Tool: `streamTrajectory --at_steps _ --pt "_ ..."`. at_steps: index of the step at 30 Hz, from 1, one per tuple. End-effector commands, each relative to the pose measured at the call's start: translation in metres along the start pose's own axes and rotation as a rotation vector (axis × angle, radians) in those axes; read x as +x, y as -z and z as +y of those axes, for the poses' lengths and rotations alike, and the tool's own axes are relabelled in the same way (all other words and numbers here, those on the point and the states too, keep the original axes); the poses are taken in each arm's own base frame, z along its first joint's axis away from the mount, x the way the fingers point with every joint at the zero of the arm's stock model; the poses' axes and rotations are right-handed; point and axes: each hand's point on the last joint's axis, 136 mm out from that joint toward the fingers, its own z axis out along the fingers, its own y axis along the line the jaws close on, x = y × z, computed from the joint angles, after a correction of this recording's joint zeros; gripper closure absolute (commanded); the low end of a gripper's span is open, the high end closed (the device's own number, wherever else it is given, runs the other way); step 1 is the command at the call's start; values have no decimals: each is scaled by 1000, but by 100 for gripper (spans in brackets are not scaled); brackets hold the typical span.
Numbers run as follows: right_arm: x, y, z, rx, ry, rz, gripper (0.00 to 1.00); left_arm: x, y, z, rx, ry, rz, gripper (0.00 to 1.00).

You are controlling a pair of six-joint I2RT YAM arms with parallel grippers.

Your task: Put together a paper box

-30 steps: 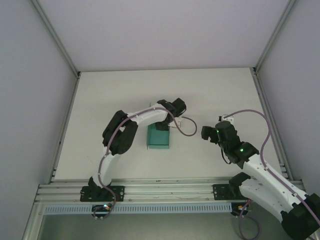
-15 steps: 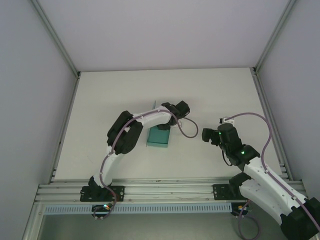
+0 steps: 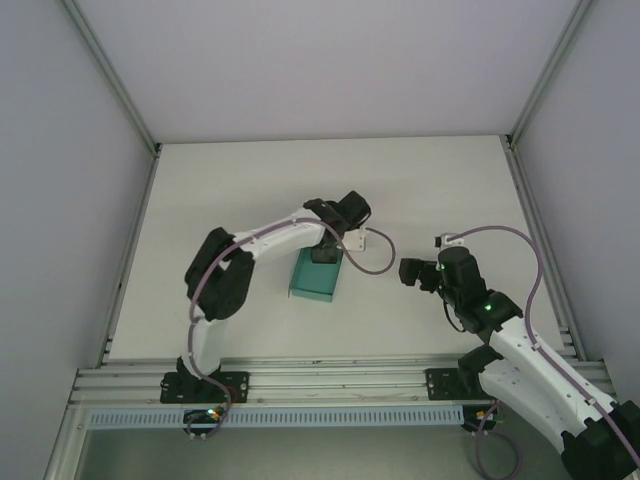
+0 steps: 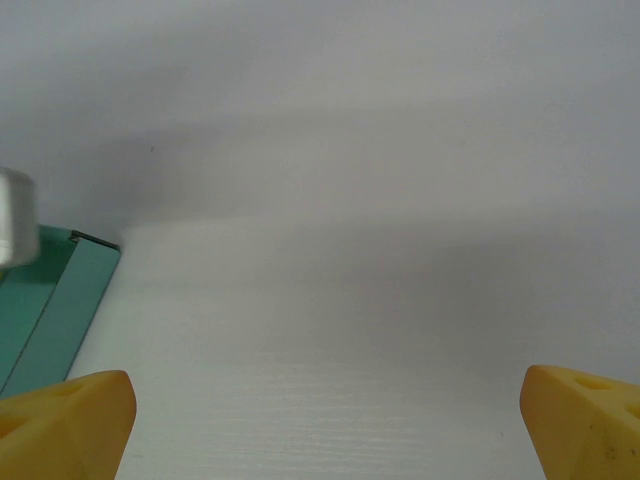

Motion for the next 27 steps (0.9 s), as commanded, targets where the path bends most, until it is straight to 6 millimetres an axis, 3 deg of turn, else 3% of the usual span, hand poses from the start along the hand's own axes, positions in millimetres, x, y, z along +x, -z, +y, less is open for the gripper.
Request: streamTrajectory --at_steps 1,2,3,8,11,13,17,19,23,27 --pt "-14 2 14 -61 27 -24 0 -8 34 -5 37 9 -117 17" --pt "-16 2 19 -81 41 -26 0 -10 41 0 20 31 -145 16" --pt "-19 2 26 -114 63 -27 1 -12 50 8 -1 71 -180 1" --pt "-32 -12 59 -224 173 33 0 -7 112 69 -88 474 -437 0" --pt "-36 -31 90 -314 259 91 0 26 143 106 -138 853 -555 0" --pt "-35 -45 118 -390 343 130 0 56 155 116 -160 1058 -592 0" --pt "-16 -82 165 -434 532 271 0 105 173 106 -184 1287 -664 0" --pt "-8 -103 181 -427 593 308 0 136 170 93 -203 1417 -641 0" --pt "7 -143 195 -400 655 371 0 198 135 52 -236 1652 -531 0" --pt "23 -160 206 -456 686 397 2 220 103 10 -140 1776 -480 0"
